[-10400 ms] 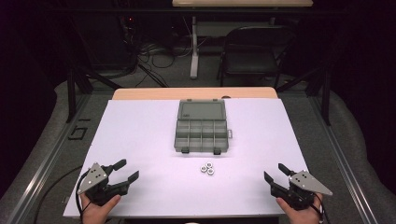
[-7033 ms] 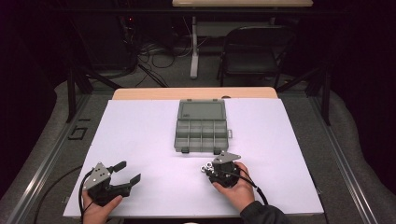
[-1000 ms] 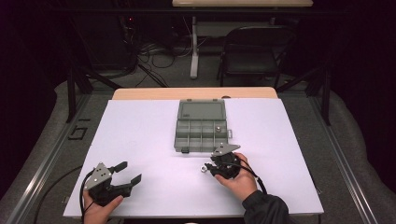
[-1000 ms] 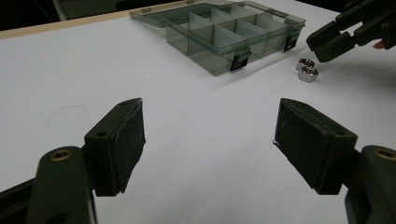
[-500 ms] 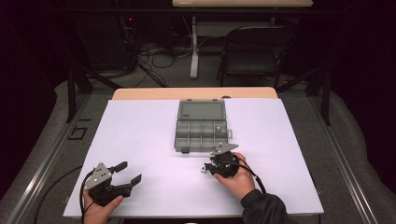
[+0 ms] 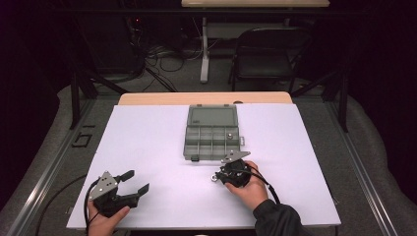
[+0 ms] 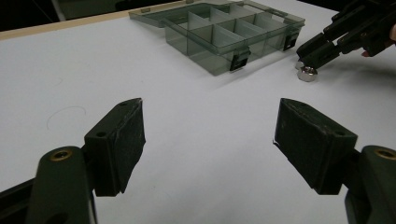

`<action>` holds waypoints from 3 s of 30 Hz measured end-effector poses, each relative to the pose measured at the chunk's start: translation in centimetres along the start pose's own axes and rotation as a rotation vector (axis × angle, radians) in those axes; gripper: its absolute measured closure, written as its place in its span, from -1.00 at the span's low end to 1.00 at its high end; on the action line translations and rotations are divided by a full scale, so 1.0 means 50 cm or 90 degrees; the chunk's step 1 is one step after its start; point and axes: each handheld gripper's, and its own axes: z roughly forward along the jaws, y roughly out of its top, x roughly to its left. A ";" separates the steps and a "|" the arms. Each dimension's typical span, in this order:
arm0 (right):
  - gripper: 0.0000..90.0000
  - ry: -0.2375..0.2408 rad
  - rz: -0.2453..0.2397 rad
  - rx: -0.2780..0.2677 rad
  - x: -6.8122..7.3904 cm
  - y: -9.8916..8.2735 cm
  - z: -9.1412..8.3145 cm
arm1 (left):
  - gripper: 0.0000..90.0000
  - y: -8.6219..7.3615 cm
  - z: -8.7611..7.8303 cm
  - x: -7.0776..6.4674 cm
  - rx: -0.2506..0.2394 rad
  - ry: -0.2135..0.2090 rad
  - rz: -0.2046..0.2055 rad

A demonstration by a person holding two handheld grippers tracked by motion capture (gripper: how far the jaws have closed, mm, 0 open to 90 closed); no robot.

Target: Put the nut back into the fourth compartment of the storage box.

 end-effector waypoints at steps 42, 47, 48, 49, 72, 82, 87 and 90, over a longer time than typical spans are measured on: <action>0.57 0.011 -0.024 -0.028 0.004 0.039 -0.100 | -0.45 0.000 0.000 0.000 -0.003 0.007 -0.005; 0.57 0.009 -0.036 -0.010 -0.005 0.064 -0.114 | -0.44 -0.001 -0.001 0.000 -0.003 0.007 -0.006; 0.57 0.009 -0.031 -0.019 -0.007 0.068 -0.114 | -0.44 -0.001 -0.001 0.001 -0.003 0.007 -0.006; 0.57 0.009 -0.037 0.014 -0.011 0.076 -0.121 | -0.45 -0.001 0.000 0.001 -0.005 0.005 -0.006; 0.56 -0.031 -0.006 -0.005 -0.087 0.200 -0.139 | -0.44 -0.001 0.000 0.001 -0.005 0.006 -0.008; 0.56 -0.069 0.010 0.018 -0.121 0.209 -0.092 | -0.44 -0.001 0.000 0.001 -0.003 0.005 -0.006; 0.56 -0.077 0.032 0.005 -0.138 0.208 -0.065 | -0.44 0.000 0.000 0.000 -0.002 0.004 -0.001; 0.56 -0.091 0.048 0.010 -0.154 0.207 -0.044 | -0.44 0.000 0.000 0.000 -0.002 0.004 -0.001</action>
